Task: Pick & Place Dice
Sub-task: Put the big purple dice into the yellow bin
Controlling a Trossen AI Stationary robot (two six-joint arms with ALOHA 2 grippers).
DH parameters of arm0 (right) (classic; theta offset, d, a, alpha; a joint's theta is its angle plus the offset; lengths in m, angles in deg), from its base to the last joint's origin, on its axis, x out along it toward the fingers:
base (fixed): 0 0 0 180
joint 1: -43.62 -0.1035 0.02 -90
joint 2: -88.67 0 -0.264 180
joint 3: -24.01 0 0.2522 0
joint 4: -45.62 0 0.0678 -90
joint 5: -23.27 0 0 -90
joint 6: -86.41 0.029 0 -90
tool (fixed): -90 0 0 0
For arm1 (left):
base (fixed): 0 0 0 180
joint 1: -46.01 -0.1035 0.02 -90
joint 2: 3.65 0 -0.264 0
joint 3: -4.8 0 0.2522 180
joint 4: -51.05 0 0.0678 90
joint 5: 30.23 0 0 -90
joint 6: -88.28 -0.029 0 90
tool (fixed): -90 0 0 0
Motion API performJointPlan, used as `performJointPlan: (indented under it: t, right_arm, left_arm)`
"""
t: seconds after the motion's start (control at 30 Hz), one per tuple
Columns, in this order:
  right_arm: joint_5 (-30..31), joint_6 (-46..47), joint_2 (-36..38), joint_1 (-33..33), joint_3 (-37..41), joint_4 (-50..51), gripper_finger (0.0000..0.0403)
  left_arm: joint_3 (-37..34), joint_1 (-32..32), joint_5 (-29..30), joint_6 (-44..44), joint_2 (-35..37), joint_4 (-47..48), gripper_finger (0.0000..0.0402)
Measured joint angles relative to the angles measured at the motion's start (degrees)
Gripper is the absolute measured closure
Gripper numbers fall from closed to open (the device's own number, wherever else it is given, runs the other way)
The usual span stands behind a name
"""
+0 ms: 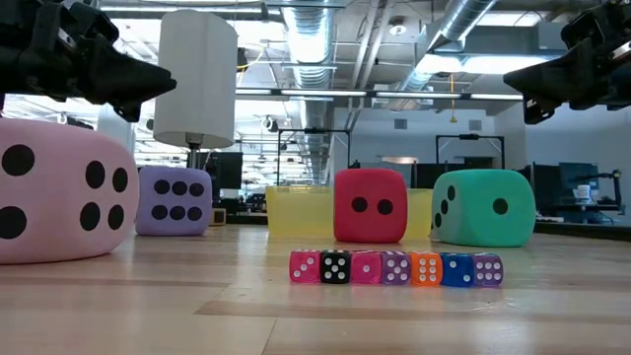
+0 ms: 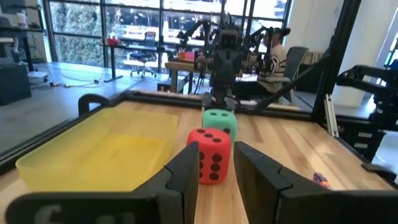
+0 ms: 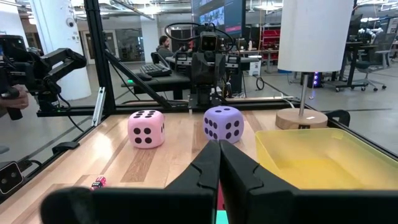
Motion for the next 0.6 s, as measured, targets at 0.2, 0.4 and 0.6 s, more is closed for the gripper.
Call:
performJointPlan:
  t: [0.2, 0.4, 0.6]
  right_arm:
    - [0.00, -0.76, -0.02, 0.00, 0.02, 0.13, 0.0400]
    - [0.16, -1.19, -0.02, 0.02, 0.00, -1.80, 0.0400]
    - [0.46, -3.05, -0.01, 0.02, 0.01, -4.51, 0.0400]
  left_arm:
    - [0.00, -0.01, 0.00, 0.37, -0.01, -0.39, 0.0312]
    - [0.00, 0.00, 0.00, 0.13, -0.02, -0.30, 0.0312]
    - [0.00, 0.01, -0.02, 0.12, -0.26, -0.25, 0.0312]
